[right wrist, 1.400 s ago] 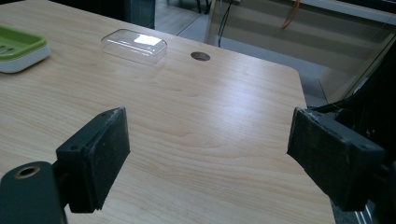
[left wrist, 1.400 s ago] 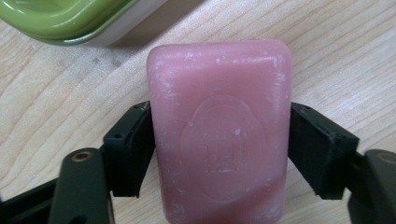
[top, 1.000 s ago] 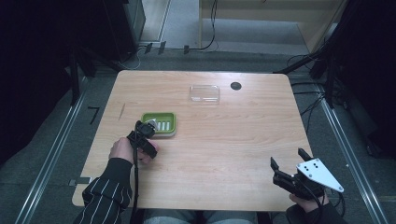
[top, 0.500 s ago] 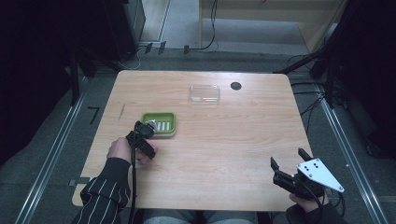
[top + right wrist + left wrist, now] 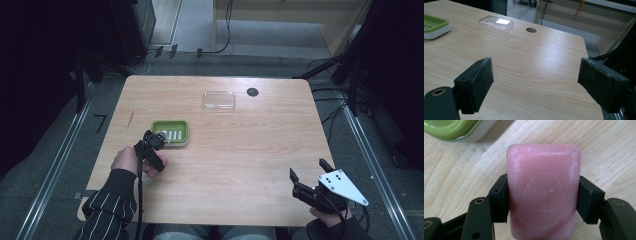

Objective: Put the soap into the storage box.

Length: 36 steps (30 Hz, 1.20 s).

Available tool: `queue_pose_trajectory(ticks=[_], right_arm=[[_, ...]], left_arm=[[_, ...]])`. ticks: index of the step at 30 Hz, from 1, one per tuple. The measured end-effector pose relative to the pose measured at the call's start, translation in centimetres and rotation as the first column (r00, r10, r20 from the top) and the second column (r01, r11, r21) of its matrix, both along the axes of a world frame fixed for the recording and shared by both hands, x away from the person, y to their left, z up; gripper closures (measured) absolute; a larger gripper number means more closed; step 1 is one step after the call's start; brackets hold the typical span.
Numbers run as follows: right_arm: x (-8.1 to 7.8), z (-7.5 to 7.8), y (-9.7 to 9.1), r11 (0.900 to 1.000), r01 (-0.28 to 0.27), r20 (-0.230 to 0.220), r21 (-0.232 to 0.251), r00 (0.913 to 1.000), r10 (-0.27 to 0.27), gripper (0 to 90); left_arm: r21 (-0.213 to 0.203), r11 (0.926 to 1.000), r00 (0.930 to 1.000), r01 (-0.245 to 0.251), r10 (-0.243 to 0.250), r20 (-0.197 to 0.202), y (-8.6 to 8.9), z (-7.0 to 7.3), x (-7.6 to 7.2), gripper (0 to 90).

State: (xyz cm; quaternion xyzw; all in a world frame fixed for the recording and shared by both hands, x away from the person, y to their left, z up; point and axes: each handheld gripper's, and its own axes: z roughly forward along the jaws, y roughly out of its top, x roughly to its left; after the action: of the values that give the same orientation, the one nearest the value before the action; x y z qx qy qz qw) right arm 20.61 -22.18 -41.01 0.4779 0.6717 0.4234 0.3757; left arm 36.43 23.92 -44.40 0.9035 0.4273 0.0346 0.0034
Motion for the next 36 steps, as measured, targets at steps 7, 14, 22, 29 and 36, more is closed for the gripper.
queue_pose_trajectory(ticks=[7, 14, 22, 29, 36], right_arm=[[-0.1, 0.0, -0.1, 1.0000, 0.005, -0.001, -0.001, 1.0000, -0.005, 13.7], [-0.2, 0.0, -0.2, 1.0000, 0.009, -0.002, -0.004, 1.0000, -0.009, 13.8], [-0.4, 0.0, -0.4, 0.9999, 0.012, 0.001, -0.003, 0.9999, -0.012, 13.8], [-0.4, 0.0, -0.4, 0.9999, 0.014, -0.001, 0.001, 0.9999, -0.014, 13.7], [-0.5, 0.0, -0.5, 0.9998, 0.017, -0.001, -0.001, 0.9998, -0.017, 13.7]], left_arm=[[0.012, 0.9988, 0.9988, 0.048, -0.048, -0.007, -0.4, 0.3, 0.0, 38.8], [0.016, 0.9969, 0.9970, 0.077, -0.077, -0.009, -0.6, 0.4, 0.0, 38.8], [0.023, 0.9927, 0.9929, 0.118, -0.118, -0.017, -1.2, 0.6, 0.1, 38.8], [0.011, 0.9880, 0.9878, 0.154, -0.154, -0.024, -1.6, 1.0, 0.4, 38.8], [0.001, 0.9833, 0.9831, 0.182, -0.182, -0.023, -2.0, 1.6, 0.8, 38.8]])
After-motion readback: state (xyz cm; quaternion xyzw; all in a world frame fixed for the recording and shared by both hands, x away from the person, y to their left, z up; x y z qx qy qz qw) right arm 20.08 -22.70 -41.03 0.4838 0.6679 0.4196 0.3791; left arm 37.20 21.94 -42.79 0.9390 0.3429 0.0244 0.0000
